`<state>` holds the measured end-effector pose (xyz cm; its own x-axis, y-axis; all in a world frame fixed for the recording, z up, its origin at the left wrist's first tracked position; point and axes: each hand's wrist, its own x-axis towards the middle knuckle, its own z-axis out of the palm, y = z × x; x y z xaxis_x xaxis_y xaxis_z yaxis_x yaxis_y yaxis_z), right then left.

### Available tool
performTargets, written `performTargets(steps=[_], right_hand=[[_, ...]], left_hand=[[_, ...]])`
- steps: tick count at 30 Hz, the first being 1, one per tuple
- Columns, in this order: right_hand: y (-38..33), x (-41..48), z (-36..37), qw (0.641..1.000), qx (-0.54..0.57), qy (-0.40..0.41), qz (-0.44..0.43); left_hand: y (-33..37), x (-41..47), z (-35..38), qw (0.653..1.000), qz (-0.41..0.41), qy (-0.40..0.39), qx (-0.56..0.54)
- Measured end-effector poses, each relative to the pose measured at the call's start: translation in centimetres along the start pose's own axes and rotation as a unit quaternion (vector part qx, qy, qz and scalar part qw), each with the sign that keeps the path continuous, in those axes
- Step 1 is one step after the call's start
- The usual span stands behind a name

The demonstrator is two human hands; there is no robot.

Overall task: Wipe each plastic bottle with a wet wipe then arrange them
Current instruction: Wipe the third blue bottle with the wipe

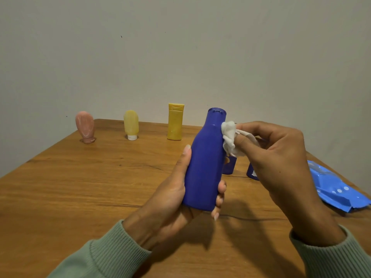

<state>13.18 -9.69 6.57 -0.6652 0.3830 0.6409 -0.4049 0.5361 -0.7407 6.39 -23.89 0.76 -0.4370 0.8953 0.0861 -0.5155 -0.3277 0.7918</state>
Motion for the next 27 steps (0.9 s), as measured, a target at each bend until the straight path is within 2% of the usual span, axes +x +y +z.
performTargets(steps=[3, 6, 9, 12, 15, 19, 23, 27], right_hand=[[-0.4, 0.0, -0.2, 0.997, -0.048, -0.008, -0.052], [-0.2, -0.1, -0.2, 0.984, -0.116, 0.047, -0.124], [0.2, 0.0, -0.2, 0.972, -0.145, 0.096, -0.158], [0.4, 0.1, 0.1, 0.982, -0.099, 0.087, -0.132], [0.5, 0.2, 0.3, 0.999, 0.005, -0.001, -0.031], [0.4, 0.3, -0.3, 0.99, 0.082, -0.098, 0.057], [0.3, 0.5, -0.7, 0.99, 0.078, -0.11, 0.049], [0.3, 0.5, -0.9, 0.992, 0.052, -0.112, 0.026]], left_hand=[[-0.2, 0.0, 0.1, 0.997, 0.011, 0.042, 0.07], [-0.6, -0.2, 0.4, 0.99, 0.002, 0.058, 0.126], [-0.6, -0.3, 0.4, 0.992, -0.006, 0.045, 0.119], [-0.2, -0.2, 0.2, 0.999, -0.011, -0.014, 0.026], [0.2, -0.2, -0.4, 0.997, -0.011, -0.062, -0.045], [0.3, -0.3, -0.6, 0.993, -0.016, -0.098, -0.064], [0.1, -0.2, -0.7, 0.993, -0.014, -0.092, -0.074], [0.1, 0.1, -0.4, 0.995, 0.013, -0.03, -0.09]])
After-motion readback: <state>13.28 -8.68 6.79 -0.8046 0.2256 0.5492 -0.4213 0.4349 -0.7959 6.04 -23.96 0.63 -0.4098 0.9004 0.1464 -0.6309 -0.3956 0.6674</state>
